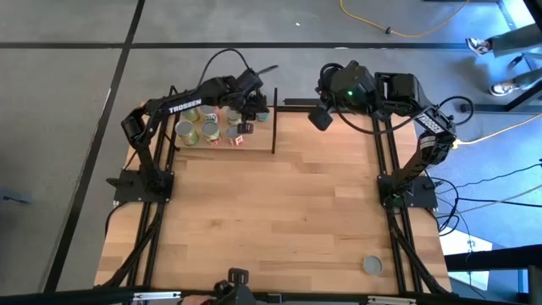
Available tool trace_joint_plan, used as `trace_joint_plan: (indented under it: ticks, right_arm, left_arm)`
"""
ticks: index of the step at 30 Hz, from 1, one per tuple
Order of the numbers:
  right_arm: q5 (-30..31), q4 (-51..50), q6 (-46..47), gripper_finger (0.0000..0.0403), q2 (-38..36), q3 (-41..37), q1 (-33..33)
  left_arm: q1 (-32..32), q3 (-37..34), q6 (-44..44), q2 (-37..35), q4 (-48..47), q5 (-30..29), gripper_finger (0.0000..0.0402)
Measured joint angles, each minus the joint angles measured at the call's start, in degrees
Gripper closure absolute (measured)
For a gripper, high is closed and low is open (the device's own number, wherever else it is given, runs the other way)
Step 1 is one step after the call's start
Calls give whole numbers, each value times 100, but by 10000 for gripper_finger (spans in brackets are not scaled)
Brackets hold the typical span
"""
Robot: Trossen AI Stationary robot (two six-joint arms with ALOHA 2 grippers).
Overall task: Pick and place cans onto a shelf
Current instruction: Put the canned tuna on the shelf
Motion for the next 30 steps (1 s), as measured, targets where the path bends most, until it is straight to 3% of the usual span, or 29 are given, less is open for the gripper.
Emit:
trace_joint_plan:
  ticks: [4, 18, 30]
  right_arm:
    - [-2, -266, 20, 402, 0, 2, 0]
    - [-188, -287, 153, 402, -2, 2, 0]
    - [-208, -279, 197, 402, -2, 0, 0]
  left_arm:
    - [133, 2, -45, 42, 324, 30, 343]
    - [178, -1, -500, 797, 1242, -934, 343]
    - [192, -8, -419, 1163, 1153, -844, 343]
